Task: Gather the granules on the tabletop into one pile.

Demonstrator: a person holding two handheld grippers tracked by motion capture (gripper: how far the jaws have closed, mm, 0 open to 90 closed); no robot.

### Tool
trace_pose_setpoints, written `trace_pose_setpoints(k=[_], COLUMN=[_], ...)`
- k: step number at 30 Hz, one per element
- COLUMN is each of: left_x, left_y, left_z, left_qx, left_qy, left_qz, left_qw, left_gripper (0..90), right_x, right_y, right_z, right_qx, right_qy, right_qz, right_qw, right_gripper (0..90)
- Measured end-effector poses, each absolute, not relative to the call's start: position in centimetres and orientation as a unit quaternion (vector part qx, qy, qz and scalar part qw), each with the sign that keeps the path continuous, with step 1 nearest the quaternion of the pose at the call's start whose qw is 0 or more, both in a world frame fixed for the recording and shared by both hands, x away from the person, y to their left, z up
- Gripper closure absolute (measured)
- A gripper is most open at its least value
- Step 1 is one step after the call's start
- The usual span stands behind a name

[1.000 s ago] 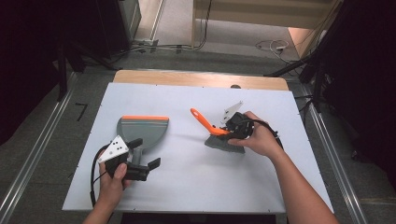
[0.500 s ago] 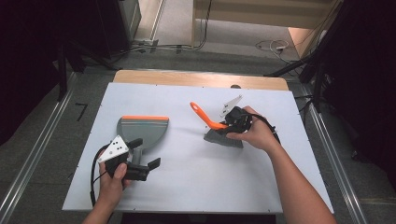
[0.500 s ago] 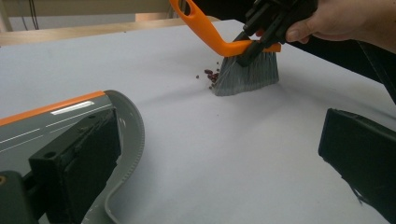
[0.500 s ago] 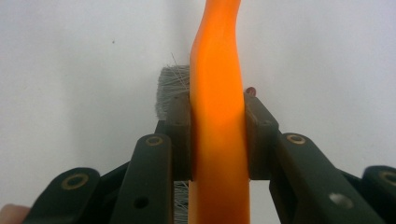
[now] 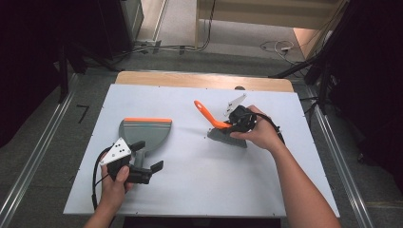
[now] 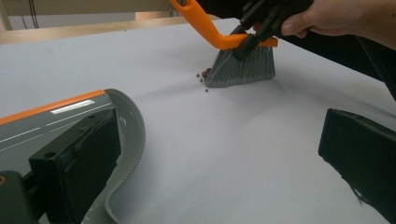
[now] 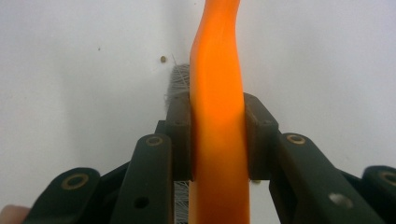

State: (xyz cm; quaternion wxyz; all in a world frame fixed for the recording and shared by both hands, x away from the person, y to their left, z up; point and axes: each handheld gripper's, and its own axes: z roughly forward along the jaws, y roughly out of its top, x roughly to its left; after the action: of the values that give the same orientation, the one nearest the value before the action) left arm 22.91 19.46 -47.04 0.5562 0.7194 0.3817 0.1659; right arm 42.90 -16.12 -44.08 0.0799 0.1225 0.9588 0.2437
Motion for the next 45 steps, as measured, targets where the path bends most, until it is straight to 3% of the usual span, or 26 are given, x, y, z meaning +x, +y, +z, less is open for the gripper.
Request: trace_pose_setpoints(k=[11,15,22,25,31,45], left_x=[23.0,23.0,22.9,22.9,23.0,22.9], left_y=[19.4,19.3,19.5,19.6,19.7,19.5], left_z=[-47.0,-47.0,-47.0,-47.0,-47.1,-47.1], left_qx=[0.719,0.721,0.719,0.719,0.719,0.72], left_qy=[0.382,0.381,0.381,0.381,0.381,0.382], left_qz=[0.165,0.164,0.164,0.164,0.162,0.163], left_qw=[0.557,0.556,0.557,0.557,0.558,0.556], left_gripper=[0.0,0.0,0.0,0.0,0.0,0.0], right_x=[40.4,39.8,40.7,41.6,43.4,44.3], right_y=[-15.0,-13.0,-9.0,-8.6,-10.5,-14.6], right_z=[-41.2,-40.6,-43.1,-44.4,-45.1,-45.4], right_qx=[0.148,0.225,0.329,0.362,0.424,0.481], right_qy=[0.948,0.929,0.905,0.897,0.868,0.837], right_qz=[0.269,0.288,0.27,0.255,0.258,0.261], right_qw=[0.083,0.054,0.006,0.005,-0.017,-0.005], right_gripper=[68.0,67.9,67.9,67.9,67.7,67.4])
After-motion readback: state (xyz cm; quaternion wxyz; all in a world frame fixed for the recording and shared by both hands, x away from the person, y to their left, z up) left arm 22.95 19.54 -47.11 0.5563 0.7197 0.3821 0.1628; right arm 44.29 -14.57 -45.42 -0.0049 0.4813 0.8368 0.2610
